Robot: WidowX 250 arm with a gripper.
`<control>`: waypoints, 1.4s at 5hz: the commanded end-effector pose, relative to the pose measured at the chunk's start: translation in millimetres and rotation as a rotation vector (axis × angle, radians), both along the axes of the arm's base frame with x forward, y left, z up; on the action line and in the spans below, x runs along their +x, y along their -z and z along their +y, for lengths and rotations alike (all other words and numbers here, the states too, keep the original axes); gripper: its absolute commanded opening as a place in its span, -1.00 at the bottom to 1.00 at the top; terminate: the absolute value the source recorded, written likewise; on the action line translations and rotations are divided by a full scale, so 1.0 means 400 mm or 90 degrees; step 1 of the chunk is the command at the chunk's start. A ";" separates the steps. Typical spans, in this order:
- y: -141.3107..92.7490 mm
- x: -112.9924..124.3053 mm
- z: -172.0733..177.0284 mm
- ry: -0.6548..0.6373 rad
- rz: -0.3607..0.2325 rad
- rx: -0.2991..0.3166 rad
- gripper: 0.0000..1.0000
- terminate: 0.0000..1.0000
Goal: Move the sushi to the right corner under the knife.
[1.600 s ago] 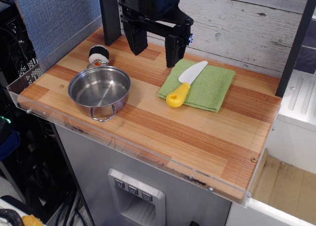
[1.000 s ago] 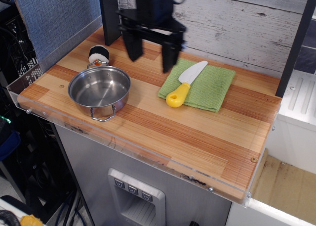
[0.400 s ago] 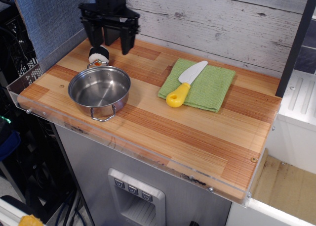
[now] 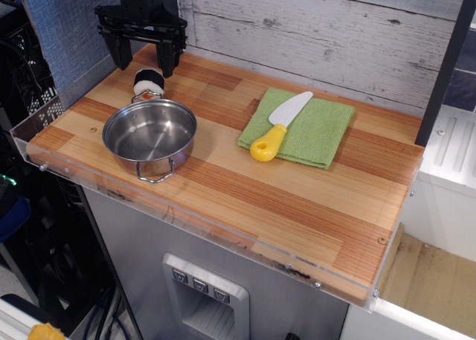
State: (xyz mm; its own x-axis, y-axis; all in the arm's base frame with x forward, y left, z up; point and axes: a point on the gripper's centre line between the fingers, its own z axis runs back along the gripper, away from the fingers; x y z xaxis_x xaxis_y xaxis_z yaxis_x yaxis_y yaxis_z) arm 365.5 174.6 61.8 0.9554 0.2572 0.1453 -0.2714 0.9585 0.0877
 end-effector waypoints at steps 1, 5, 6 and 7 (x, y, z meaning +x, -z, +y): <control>-0.050 -0.011 0.037 -0.025 -0.060 0.038 1.00 -1.00; 0.058 0.022 0.078 -0.042 -0.017 0.039 1.00 -1.00; 0.059 0.020 0.080 -0.043 -0.024 0.038 -1.00 -1.00; 0.014 0.009 0.071 -0.040 -0.050 0.035 -1.00 -1.00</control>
